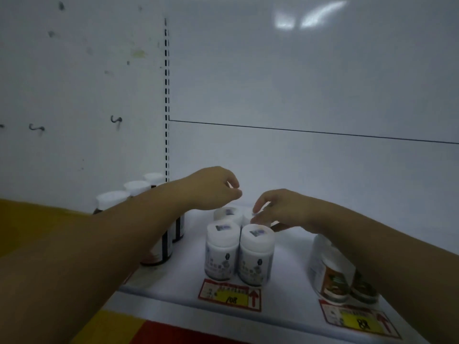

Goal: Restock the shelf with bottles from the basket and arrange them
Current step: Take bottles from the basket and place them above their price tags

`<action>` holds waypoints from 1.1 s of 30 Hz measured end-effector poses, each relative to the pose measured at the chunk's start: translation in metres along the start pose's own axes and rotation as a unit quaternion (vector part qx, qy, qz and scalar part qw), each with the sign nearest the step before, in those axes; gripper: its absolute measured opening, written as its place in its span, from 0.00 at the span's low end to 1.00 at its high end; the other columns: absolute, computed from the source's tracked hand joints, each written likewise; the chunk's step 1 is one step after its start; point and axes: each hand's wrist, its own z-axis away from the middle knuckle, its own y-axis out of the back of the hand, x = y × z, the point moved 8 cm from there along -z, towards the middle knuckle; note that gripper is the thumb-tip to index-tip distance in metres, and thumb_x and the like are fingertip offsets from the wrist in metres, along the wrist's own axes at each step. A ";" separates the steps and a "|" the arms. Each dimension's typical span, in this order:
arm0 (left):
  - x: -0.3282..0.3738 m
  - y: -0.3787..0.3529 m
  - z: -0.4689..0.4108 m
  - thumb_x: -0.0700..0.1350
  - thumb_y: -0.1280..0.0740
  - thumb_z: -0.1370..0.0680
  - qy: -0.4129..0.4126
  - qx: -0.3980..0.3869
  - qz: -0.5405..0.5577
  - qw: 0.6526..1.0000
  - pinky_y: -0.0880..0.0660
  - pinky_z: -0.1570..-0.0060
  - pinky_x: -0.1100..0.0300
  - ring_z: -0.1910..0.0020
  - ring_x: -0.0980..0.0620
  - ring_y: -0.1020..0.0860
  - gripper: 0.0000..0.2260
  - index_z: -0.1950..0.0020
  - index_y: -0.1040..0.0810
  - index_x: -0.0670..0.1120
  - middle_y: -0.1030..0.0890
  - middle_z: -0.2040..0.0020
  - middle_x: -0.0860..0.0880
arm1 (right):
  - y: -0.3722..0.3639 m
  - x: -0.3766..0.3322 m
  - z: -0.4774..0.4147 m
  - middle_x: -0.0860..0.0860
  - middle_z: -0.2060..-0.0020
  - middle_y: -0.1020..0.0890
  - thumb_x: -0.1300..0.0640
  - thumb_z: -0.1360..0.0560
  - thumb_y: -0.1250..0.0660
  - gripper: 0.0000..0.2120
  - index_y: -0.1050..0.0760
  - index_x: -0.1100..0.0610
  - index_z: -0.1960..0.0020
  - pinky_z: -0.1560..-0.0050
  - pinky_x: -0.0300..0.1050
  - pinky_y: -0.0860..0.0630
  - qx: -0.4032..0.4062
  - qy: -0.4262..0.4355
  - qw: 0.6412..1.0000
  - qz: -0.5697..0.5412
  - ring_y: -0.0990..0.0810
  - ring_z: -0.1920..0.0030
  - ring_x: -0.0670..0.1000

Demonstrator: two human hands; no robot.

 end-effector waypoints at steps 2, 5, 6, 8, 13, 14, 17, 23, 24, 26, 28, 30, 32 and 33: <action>0.004 -0.003 -0.007 0.54 0.40 0.22 -0.016 -0.017 -0.013 1.000 0.34 0.43 0.61 0.39 0.51 0.26 0.18 0.35 0.27 0.48 0.24 0.35 0.49 | -0.001 0.001 0.003 0.51 0.48 0.19 0.53 0.31 0.26 0.13 0.21 0.54 0.48 0.47 0.45 0.20 0.000 0.000 1.000 0.009 0.20 0.48 0.50; 0.012 -0.009 -0.023 0.59 0.43 0.22 -0.041 -0.069 -0.056 0.995 0.37 0.35 0.58 0.31 0.50 0.32 0.24 0.29 0.35 0.49 0.31 0.28 0.49 | 0.017 -0.003 0.009 0.50 0.38 0.23 0.44 0.26 0.34 0.18 0.25 0.52 0.39 0.37 0.47 0.27 0.071 0.040 0.991 0.110 0.24 0.40 0.51; 0.015 -0.009 -0.029 0.61 0.44 0.22 -0.051 -0.077 -0.083 0.992 0.40 0.30 0.55 0.27 0.50 0.38 0.26 0.27 0.37 0.50 0.35 0.26 0.49 | 0.030 -0.004 0.014 0.50 0.33 0.27 0.42 0.25 0.38 0.23 0.29 0.52 0.34 0.33 0.48 0.33 0.123 0.054 0.970 0.204 0.28 0.34 0.52; 0.017 -0.001 -0.046 0.62 0.45 0.22 -0.071 -0.059 -0.161 0.983 0.47 0.25 0.49 0.23 0.51 0.50 0.28 0.26 0.39 0.50 0.41 0.23 0.50 | 0.054 -0.005 0.026 0.51 0.25 0.38 0.40 0.23 0.44 0.29 0.40 0.53 0.26 0.26 0.49 0.46 0.190 0.081 0.891 0.405 0.44 0.24 0.53; 0.052 0.008 -0.066 0.63 0.48 0.22 -0.069 -0.033 -0.174 0.982 0.50 0.25 0.47 0.22 0.50 0.53 0.30 0.24 0.43 0.49 0.45 0.22 0.48 | 0.107 0.029 0.071 0.52 0.22 0.51 0.37 0.23 0.49 0.33 0.50 0.51 0.23 0.24 0.54 0.57 0.182 0.011 0.860 0.477 0.58 0.23 0.52; 0.067 0.002 -0.062 0.63 0.49 0.22 -0.081 -0.038 -0.178 0.980 0.51 0.25 0.46 0.22 0.50 0.55 0.30 0.24 0.45 0.49 0.47 0.22 0.48 | 0.113 0.034 0.084 0.52 0.22 0.52 0.37 0.23 0.50 0.33 0.51 0.51 0.23 0.24 0.54 0.58 0.187 0.007 0.858 0.478 0.58 0.23 0.52; 0.111 -0.021 -0.049 0.64 0.53 0.22 -0.114 -0.059 -0.243 0.961 0.56 0.25 0.44 0.22 0.48 0.59 0.31 0.23 0.52 0.51 0.55 0.21 0.48 | 0.128 0.048 0.126 0.52 0.22 0.52 0.37 0.22 0.50 0.33 0.51 0.50 0.23 0.24 0.53 0.58 0.196 0.016 0.852 0.485 0.58 0.23 0.51; 0.215 -0.043 -0.011 0.63 0.52 0.22 -0.143 -0.044 -0.210 0.966 0.55 0.25 0.45 0.22 0.49 0.56 0.31 0.23 0.52 0.51 0.52 0.21 0.48 | 0.171 0.094 0.243 0.51 0.22 0.52 0.38 0.22 0.49 0.32 0.51 0.50 0.23 0.24 0.51 0.57 0.210 0.005 0.854 0.475 0.58 0.23 0.50; 0.239 -0.052 -0.002 0.63 0.52 0.22 -0.155 -0.046 -0.194 0.968 0.55 0.24 0.46 0.22 0.50 0.55 0.31 0.23 0.51 0.51 0.51 0.21 0.49 | 0.176 0.106 0.265 0.52 0.22 0.52 0.39 0.22 0.48 0.32 0.51 0.50 0.23 0.24 0.51 0.57 0.209 0.001 0.855 0.475 0.57 0.23 0.50; 0.288 -0.075 0.015 0.63 0.51 0.22 -0.182 -0.054 -0.164 0.968 0.54 0.24 0.49 0.22 0.51 0.54 0.31 0.23 0.50 0.51 0.49 0.21 0.50 | 0.185 0.131 0.309 0.51 0.22 0.51 0.39 0.22 0.48 0.31 0.50 0.51 0.23 0.24 0.51 0.56 0.211 -0.007 0.856 0.472 0.57 0.23 0.50; 0.340 -0.099 0.032 0.62 0.50 0.21 -0.215 -0.061 -0.137 0.965 0.51 0.25 0.51 0.22 0.51 0.51 0.29 0.23 0.48 0.51 0.46 0.22 0.50 | 0.191 0.158 0.352 0.51 0.22 0.48 0.40 0.22 0.47 0.31 0.48 0.51 0.24 0.24 0.51 0.52 0.218 -0.012 0.861 0.460 0.54 0.23 0.50; 0.393 -0.117 0.051 0.60 0.48 0.20 -0.256 -0.026 -0.103 0.961 0.45 0.28 0.53 0.24 0.50 0.42 0.26 0.24 0.42 0.52 0.39 0.23 0.51 | 0.198 0.186 0.392 0.50 0.25 0.37 0.39 0.22 0.46 0.28 0.41 0.50 0.26 0.27 0.49 0.41 0.242 -0.017 0.864 0.440 0.41 0.25 0.51; 0.442 -0.133 0.079 0.56 0.46 0.20 -0.299 0.052 -0.028 0.952 0.35 0.34 0.54 0.33 0.48 0.29 0.20 0.30 0.32 0.52 0.27 0.30 0.50 | 0.201 0.214 0.429 0.48 0.40 0.21 0.39 0.23 0.45 0.22 0.30 0.49 0.34 0.41 0.47 0.28 0.268 -0.036 0.868 0.418 0.24 0.40 0.50; 0.461 -0.144 0.095 0.53 0.44 0.20 -0.316 0.083 0.023 0.945 0.31 0.39 0.54 0.40 0.48 0.25 0.17 0.35 0.26 0.51 0.21 0.37 0.49 | 0.199 0.229 0.444 0.48 0.48 0.17 0.40 0.23 0.44 0.19 0.27 0.48 0.39 0.47 0.46 0.25 0.266 -0.053 0.872 0.407 0.21 0.49 0.50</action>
